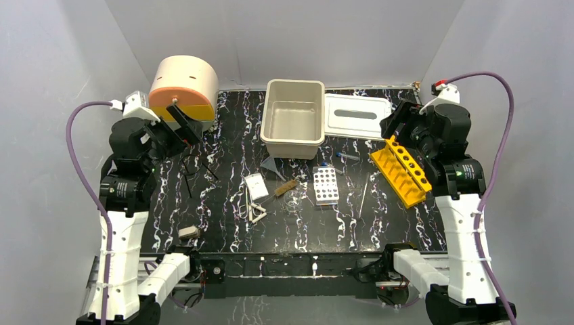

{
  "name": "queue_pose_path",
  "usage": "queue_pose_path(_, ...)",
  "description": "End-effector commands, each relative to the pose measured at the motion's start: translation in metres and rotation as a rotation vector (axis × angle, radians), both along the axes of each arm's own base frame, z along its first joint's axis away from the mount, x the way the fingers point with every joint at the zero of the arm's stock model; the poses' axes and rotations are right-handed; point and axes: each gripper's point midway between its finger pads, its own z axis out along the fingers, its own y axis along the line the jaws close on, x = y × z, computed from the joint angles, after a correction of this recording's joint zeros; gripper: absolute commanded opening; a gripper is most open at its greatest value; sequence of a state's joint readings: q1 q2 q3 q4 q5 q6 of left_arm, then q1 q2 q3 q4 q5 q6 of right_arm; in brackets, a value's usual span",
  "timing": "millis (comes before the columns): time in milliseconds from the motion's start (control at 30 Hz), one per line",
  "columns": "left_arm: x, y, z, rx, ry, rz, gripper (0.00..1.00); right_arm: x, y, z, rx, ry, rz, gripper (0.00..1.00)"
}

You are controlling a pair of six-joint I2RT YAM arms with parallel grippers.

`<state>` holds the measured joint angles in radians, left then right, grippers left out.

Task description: Organize the chemistry lab equipment

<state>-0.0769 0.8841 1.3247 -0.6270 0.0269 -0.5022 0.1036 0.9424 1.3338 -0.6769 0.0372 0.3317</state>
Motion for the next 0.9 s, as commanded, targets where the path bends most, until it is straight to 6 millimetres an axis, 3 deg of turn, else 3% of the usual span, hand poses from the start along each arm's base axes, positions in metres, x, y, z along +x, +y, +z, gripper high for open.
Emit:
queue_pose_path(0, 0.001, -0.003, 0.019, -0.034, -0.086, 0.004, 0.98, 0.003, 0.007, 0.011, 0.039, -0.049, 0.029, 0.8)
queue_pose_path(267, 0.002, -0.019, -0.004, -0.209, -0.04, 0.0, 0.98, 0.004, 0.037, -0.019, 0.13, 0.006, 0.17, 0.86)
queue_pose_path(533, -0.009, -0.064, -0.036, -0.244, -0.015, -0.29, 0.98, -0.003, 0.046, -0.087, 0.108, 0.23, 0.201, 0.87)
queue_pose_path(867, -0.029, -0.094, -0.061, -0.237, 0.05, -0.491, 0.98, -0.015, 0.007, -0.2, -0.039, 0.571, -0.013, 0.7)
